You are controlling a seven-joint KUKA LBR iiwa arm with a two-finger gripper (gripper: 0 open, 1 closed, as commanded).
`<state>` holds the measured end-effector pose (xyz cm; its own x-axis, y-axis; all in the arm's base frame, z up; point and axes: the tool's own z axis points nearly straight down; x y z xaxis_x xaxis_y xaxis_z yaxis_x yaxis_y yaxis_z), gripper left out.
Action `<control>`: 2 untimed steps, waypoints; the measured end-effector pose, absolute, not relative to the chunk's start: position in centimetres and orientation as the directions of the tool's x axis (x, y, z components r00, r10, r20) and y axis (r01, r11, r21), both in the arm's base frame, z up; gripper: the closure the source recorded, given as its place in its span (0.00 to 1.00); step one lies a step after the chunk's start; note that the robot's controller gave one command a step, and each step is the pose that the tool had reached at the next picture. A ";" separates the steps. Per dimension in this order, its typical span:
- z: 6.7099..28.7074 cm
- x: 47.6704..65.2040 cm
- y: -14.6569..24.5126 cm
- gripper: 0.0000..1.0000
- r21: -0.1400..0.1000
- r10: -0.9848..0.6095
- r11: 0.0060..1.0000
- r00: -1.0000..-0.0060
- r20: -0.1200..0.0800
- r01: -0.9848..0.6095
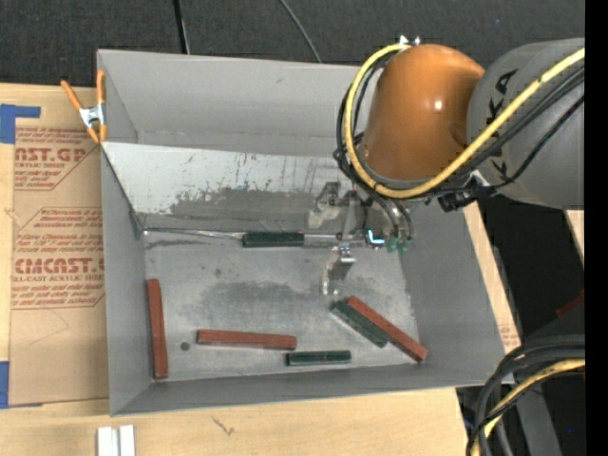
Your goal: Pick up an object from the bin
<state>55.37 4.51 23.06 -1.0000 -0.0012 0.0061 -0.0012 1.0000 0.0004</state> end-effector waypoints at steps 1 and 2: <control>23.5 55.5 4.5 0.00 0.001 0.000 1.000 -1.000 -0.002 0.000; 18.4 52.9 5.8 0.00 0.001 0.000 1.000 -1.000 -0.007 0.000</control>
Offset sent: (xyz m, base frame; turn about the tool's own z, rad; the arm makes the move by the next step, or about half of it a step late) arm -0.0579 0.0268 -0.1089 -0.0001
